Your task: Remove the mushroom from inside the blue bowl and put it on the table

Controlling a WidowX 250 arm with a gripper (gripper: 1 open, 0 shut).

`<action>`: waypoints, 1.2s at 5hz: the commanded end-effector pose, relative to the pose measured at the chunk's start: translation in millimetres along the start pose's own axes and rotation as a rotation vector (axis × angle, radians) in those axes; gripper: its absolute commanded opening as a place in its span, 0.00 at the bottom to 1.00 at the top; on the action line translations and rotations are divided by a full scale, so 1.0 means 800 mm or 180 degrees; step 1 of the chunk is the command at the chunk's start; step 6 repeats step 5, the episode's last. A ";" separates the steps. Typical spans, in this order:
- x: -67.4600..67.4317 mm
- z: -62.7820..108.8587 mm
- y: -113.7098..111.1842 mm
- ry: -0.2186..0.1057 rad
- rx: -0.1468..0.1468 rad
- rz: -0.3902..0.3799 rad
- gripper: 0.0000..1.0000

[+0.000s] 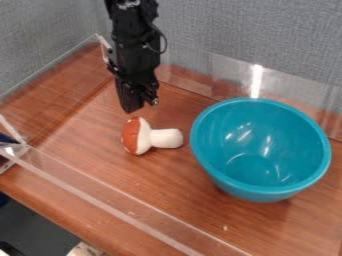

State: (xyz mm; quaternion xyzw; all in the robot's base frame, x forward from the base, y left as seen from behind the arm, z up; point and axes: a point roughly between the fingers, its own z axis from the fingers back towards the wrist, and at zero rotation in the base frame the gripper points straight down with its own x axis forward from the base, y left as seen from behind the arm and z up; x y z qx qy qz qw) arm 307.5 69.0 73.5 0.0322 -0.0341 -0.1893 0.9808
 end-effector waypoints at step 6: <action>0.003 0.029 -0.005 -0.0236 0.0240 -0.0103 0.00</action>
